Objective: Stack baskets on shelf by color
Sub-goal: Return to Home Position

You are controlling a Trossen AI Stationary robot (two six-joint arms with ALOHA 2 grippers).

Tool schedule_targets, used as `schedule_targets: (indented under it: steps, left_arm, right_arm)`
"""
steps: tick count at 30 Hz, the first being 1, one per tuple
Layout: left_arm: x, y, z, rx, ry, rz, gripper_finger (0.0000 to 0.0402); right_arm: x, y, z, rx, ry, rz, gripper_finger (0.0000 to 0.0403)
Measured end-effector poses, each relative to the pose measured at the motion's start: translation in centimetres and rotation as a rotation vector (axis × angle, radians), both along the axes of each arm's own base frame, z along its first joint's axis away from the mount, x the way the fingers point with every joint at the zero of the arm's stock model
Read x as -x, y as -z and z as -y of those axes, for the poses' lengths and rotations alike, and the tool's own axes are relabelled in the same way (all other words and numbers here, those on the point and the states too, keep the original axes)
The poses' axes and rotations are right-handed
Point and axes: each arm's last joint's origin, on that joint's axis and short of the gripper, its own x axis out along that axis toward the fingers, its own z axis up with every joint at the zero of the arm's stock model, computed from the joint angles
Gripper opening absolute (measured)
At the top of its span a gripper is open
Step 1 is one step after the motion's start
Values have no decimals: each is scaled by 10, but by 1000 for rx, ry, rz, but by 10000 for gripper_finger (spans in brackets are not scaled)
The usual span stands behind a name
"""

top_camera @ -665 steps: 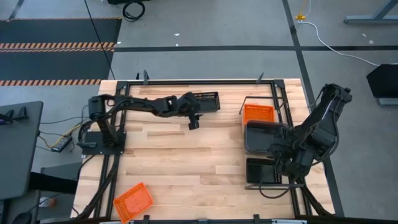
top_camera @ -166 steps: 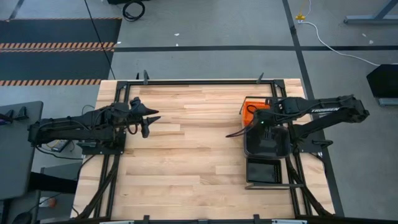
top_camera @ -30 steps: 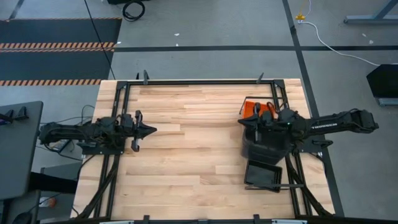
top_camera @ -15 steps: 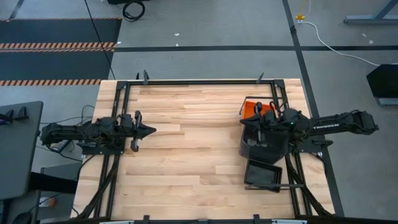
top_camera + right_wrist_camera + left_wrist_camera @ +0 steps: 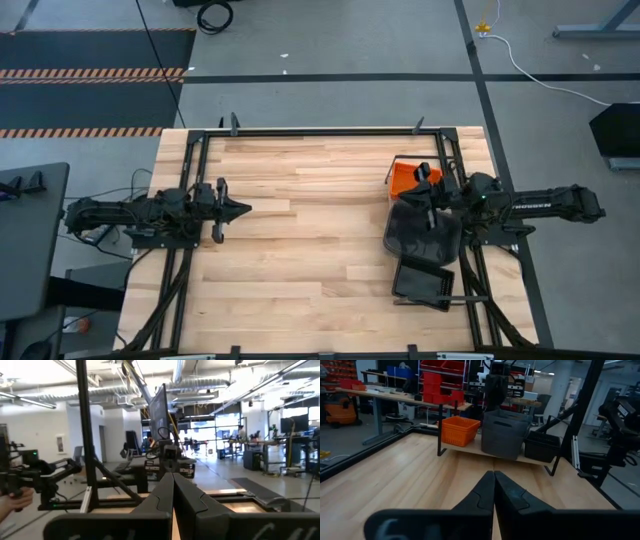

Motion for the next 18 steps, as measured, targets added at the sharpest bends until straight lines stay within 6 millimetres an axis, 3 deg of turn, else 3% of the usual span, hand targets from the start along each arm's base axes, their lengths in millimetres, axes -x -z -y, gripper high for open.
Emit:
schedule_targets:
  steps: [18]
  left_arm:
    - [0, 2, 0, -28, -1, -23, 22]
  right_arm:
    - [16, 13, 0, 58, 75, -143, 10]
